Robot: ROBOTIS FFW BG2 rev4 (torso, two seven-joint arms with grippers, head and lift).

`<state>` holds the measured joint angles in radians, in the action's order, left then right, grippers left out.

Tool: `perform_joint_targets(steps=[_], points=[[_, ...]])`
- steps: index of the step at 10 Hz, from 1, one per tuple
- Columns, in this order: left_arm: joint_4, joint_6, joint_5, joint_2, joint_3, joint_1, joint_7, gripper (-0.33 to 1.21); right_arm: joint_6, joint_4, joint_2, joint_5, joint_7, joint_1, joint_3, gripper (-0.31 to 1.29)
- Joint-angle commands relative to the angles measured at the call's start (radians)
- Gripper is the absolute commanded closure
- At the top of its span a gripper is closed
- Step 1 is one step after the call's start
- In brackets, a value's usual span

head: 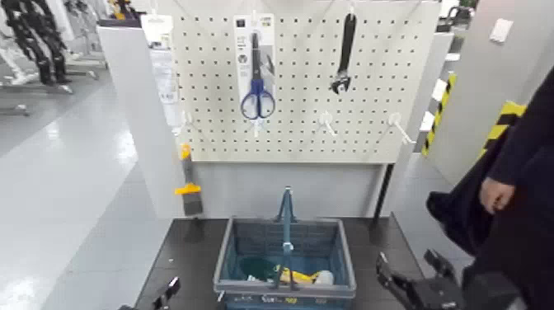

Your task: Put the black wrench into the crate.

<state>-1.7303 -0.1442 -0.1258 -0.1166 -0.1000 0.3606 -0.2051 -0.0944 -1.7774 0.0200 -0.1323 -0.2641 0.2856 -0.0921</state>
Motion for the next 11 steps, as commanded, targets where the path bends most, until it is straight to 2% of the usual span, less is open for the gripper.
perform_joint_targets(steps=[1, 2, 5, 11], points=[[0.002, 0.0, -0.002, -0.001, -0.004, -0.005, 0.0, 0.21, 0.042, 0.016, 0.029, -0.01, -0.035, -0.114, -0.014, 0.15], [0.002, 0.0, 0.0, -0.001, -0.006, -0.006, 0.0, 0.21, 0.053, 0.032, 0.043, -0.032, -0.046, -0.155, -0.011, 0.15], [0.005, 0.0, 0.0, -0.001, -0.017, -0.017, 0.0, 0.21, 0.062, 0.067, 0.077, -0.056, -0.08, -0.272, 0.003, 0.14], [0.009, 0.0, -0.003, -0.005, -0.032, -0.034, -0.007, 0.21, 0.099, 0.135, 0.123, -0.081, -0.139, -0.482, 0.025, 0.13]])
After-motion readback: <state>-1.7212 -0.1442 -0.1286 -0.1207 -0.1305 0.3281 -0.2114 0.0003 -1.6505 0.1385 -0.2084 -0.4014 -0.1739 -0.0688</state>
